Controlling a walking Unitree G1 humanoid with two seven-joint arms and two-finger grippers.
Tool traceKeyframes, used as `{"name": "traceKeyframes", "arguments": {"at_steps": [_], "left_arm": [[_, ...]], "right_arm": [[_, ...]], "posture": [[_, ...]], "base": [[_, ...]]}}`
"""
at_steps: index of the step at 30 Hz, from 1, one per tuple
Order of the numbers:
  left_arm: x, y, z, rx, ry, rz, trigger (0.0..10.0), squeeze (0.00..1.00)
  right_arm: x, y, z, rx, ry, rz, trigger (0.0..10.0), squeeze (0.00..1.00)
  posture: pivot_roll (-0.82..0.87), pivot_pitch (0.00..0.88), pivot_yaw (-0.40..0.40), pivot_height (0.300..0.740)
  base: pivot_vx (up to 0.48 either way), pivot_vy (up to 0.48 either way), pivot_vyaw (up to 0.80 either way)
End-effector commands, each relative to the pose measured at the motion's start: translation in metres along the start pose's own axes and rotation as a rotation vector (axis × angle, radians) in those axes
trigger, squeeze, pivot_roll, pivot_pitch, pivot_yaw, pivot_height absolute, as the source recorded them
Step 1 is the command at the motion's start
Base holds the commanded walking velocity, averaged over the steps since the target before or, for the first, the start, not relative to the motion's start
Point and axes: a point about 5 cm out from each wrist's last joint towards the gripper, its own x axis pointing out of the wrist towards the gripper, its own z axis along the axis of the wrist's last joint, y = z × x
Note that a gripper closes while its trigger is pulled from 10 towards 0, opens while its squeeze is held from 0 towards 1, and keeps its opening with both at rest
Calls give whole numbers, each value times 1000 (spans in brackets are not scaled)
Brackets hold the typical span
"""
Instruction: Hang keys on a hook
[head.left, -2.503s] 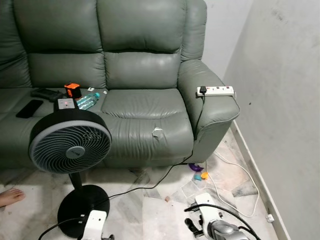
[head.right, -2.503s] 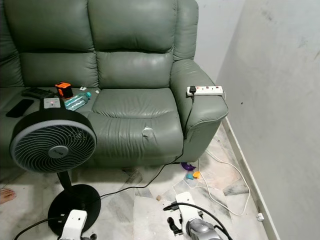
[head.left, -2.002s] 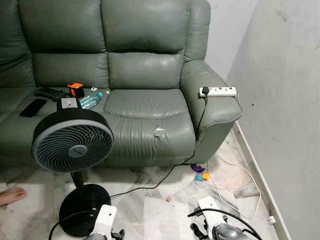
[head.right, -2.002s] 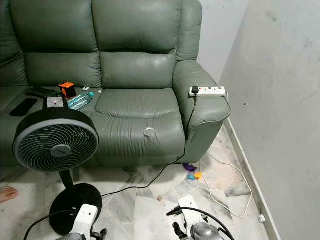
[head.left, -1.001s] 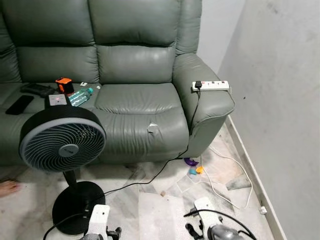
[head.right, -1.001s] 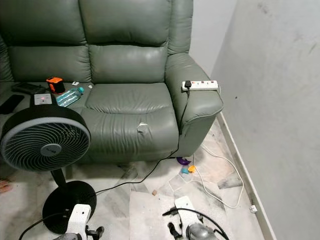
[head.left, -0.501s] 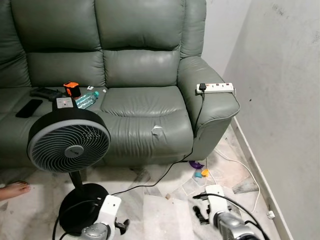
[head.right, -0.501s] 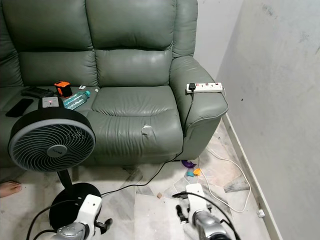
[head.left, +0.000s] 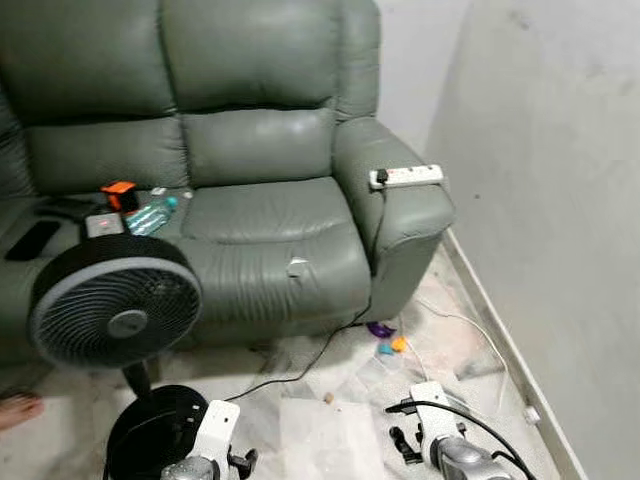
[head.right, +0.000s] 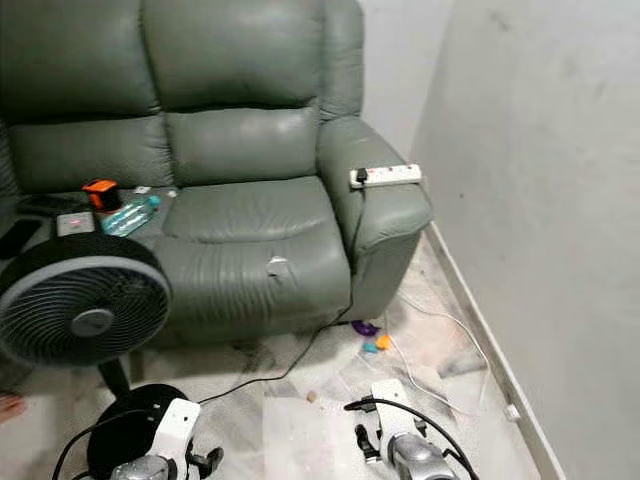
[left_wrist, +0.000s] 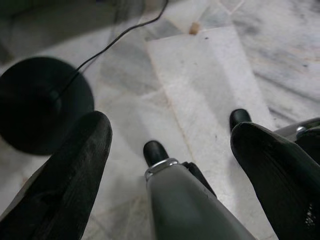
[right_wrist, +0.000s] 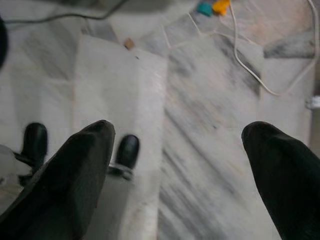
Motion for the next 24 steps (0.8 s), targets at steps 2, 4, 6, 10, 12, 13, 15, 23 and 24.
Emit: {"name": "traceKeyframes", "arguments": {"at_steps": [2,4,6,10,12,13,15,23,24], "left_arm": [[0,4,4,33,-11,6,10000,0],[-1,5,5,55,-19,14,10000,0],[-1,6,5,55,-31,23,10000,0],[-1,5,4,62,-26,-10,10000,0],[-1,4,2,68,-9,-25,10000,0],[-1,4,2,67,-5,-27,10000,0],[-1,3,1,93,0,-33,10000,0],[-2,2,-4,101,6,-37,10000,0],[-2,2,-3,106,0,-37,10000,0]], "right_arm": [[-1,0,-7,-28,26,1,10000,0],[-1,0,-8,-37,28,1,10000,0],[-1,0,-9,-38,30,0,10000,0],[-1,1,-10,-47,30,2,10000,0],[-1,2,-11,-52,31,5,10000,0],[-1,2,-11,-53,31,6,10000,0],[-1,4,-11,-70,29,13,10000,0],[-1,8,-14,-88,35,22,10000,0],[-1,8,-14,-95,37,23,10000,0]], "posture": [[41,0,-16,740],[39,0,-15,740],[37,0,-13,740],[37,0,-10,740],[39,0,-10,740],[39,0,-10,740],[38,0,-8,740],[39,0,-5,740],[40,0,-7,740]], "base": [[0,0,-744],[0,0,-744],[0,0,-744],[0,0,-744],[0,0,-744],[0,0,-744],[0,0,-744],[0,0,-743],[0,0,-744]]}}
